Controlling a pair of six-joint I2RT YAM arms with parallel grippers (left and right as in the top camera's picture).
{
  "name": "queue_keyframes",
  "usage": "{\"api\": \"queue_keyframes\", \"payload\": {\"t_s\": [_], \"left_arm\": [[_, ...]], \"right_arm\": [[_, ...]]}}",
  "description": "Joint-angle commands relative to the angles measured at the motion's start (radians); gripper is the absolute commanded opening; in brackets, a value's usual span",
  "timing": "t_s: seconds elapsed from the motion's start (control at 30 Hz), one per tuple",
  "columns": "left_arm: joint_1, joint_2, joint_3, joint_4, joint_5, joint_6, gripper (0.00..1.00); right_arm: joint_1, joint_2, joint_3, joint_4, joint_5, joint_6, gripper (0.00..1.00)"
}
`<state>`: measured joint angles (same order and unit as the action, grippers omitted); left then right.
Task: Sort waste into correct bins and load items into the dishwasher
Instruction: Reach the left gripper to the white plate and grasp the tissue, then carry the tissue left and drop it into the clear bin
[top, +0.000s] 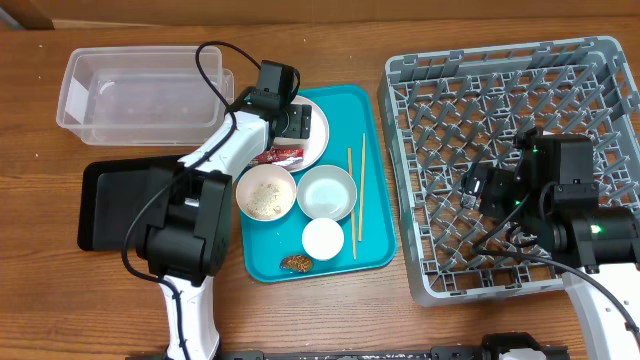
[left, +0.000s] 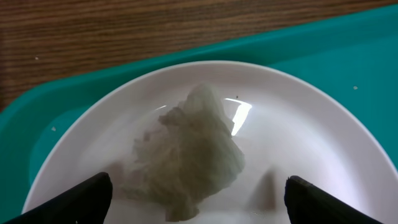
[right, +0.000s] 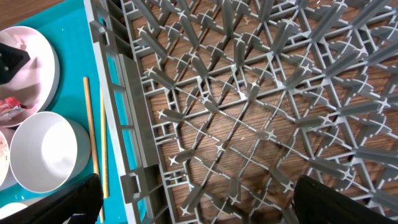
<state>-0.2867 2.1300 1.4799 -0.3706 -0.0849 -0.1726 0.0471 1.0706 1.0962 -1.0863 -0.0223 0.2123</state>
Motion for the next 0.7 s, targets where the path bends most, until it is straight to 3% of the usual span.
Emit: {"api": "queue_keyframes", "payload": {"t_s": [0.0, 0.2, 0.3, 0.67], "left_arm": [[-0.004, 0.013, 0.02, 0.012, -0.02, 0.023, 0.86], [-0.002, 0.021, 0.02, 0.008, -0.023, 0.023, 0.66], [-0.003, 0.021, 0.02, 0.009, -0.023, 0.023, 0.63], [-0.003, 0.021, 0.02, 0.008, -0.019, 0.023, 0.26]], "right_arm": [[-0.003, -0.009, 0.023, 0.004, -0.002, 0.002, 1.0], [-0.003, -0.009, 0.023, 0.003, -0.002, 0.002, 1.0], [-0.003, -0.009, 0.023, 0.003, -0.002, 0.002, 1.0], [-0.003, -0.009, 0.023, 0.003, -0.002, 0.002, 1.0]]}}
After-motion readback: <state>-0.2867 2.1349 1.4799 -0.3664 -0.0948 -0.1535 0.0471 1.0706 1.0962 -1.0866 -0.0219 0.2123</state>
